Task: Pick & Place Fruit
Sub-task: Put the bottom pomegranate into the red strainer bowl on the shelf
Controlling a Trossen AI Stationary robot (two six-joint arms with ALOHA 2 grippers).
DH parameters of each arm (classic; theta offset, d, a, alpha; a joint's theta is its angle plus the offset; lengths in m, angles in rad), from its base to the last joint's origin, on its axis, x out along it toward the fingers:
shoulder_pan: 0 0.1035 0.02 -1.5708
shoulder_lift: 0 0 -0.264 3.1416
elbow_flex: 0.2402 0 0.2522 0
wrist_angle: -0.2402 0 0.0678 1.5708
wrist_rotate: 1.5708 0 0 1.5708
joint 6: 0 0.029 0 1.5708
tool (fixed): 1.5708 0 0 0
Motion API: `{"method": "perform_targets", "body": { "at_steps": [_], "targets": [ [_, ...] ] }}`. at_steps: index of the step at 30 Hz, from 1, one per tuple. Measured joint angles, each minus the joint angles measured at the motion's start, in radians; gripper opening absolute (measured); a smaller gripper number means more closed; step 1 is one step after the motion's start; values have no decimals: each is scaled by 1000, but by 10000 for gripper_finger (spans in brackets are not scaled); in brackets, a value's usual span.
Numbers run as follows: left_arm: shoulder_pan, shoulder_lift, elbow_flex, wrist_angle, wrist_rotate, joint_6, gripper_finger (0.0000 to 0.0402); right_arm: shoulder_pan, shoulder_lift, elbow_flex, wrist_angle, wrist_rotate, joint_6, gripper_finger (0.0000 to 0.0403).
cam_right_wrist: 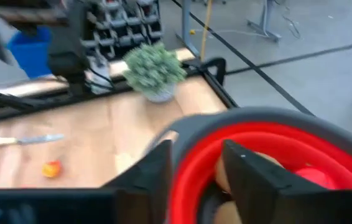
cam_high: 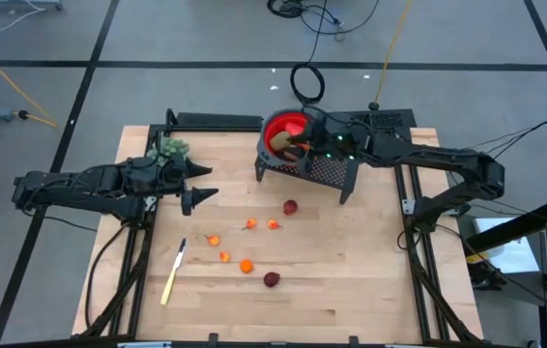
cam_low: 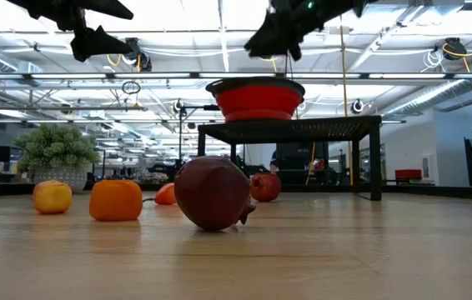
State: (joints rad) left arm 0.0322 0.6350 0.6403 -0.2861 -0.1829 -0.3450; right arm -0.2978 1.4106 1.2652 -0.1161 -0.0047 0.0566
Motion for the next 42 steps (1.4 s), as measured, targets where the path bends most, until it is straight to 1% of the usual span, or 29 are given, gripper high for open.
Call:
{"method": "perform_targets", "body": {
  "at_steps": [6, 8, 10, 14, 20, 28, 30, 37, 42],
  "targets": [
    [0, 0, 0, 1, 3, 0, 353, 67, -62, -15, -9, 5, 13, 27],
    [0, 0, 0, 1, 3, 0, 353, 90, -84, -29, -10, 5, 12, 7],
    [0, 0, 0, 3, 3, 0, 353, 112, -108, -47, -9, 10, 16, 6],
    [0, 0, 0, 5, 3, 0, 353, 159, -163, -95, -4, 61, 51, 5],
    [0, 0, 0, 20, 2, 0, 353, 213, -263, -198, 59, 58, 58, 1],
    [-6, 13, 0, 141, 6, -12, 353, 241, -439, -354, 105, 55, 102, 1],
    [-15, 33, 0, 158, -12, -28, 353, 244, -488, -394, 107, 49, 120, 1],
    [-62, 144, 1, 256, -91, -107, 353, 243, -672, -534, 157, -74, 148, 0],
    [-114, 228, 14, 310, -150, -167, 353, 243, -794, -609, 155, -78, 192, 0]
  ]
}}
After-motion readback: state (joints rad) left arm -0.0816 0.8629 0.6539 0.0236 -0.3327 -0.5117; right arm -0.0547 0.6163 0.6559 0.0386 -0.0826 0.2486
